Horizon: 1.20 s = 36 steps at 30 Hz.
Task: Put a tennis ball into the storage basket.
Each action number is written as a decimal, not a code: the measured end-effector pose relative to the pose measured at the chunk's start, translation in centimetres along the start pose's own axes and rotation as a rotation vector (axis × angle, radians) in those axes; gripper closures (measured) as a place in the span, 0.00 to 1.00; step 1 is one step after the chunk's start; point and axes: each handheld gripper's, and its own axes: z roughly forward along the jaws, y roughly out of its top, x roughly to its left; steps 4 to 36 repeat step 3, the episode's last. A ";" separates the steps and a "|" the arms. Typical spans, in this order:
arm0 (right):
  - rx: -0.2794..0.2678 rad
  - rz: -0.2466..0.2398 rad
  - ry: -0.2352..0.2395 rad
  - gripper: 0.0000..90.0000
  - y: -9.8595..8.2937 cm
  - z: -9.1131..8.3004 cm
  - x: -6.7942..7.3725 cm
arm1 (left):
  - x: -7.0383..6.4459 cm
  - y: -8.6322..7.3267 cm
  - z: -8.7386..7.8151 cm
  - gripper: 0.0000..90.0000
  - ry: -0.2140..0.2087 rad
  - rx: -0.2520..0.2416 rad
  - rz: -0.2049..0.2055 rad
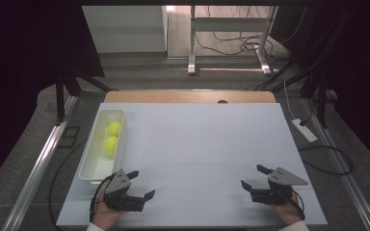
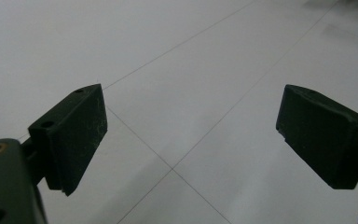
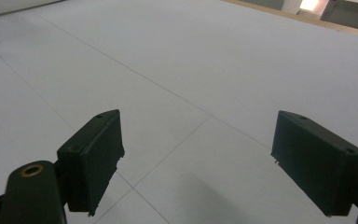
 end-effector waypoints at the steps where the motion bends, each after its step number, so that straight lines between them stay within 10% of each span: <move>1: 0.000 0.000 0.001 0.18 0.0 0.0 0.0 | 0.0 0.0 0.0 0.10 0.000 0.001 0.002; 36: 0.001 0.001 0.003 0.18 0.0 0.0 0.0 | -0.1 0.0 0.1 0.10 -0.001 0.003 0.002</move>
